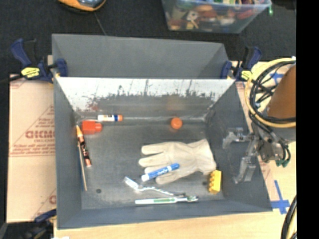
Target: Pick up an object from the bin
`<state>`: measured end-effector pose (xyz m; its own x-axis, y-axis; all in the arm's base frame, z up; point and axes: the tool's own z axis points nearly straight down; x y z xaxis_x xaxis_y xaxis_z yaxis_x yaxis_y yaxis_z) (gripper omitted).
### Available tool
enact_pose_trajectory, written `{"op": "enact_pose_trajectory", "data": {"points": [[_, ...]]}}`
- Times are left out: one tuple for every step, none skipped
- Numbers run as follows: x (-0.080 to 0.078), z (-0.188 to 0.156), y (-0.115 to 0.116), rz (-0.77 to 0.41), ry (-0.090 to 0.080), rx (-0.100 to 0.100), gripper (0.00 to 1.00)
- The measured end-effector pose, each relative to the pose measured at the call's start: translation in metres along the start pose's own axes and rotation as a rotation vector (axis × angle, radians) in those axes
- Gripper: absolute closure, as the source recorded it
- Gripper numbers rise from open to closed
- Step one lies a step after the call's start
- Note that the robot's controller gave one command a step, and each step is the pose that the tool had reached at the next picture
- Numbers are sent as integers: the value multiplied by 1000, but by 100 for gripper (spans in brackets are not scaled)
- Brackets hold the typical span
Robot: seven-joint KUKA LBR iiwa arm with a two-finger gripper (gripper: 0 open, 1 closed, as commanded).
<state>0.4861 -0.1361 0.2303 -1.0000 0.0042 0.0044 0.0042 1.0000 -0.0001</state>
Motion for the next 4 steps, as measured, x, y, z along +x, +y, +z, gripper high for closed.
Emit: {"op": "enact_pose_trajectory", "data": {"points": [[-2,-4,1,-5,-7,1,0],[-6,43,46,-65,-6,1,0],[7,34,31,-29,-14,5,0],[-6,77,51,360,-11,1,0]]}}
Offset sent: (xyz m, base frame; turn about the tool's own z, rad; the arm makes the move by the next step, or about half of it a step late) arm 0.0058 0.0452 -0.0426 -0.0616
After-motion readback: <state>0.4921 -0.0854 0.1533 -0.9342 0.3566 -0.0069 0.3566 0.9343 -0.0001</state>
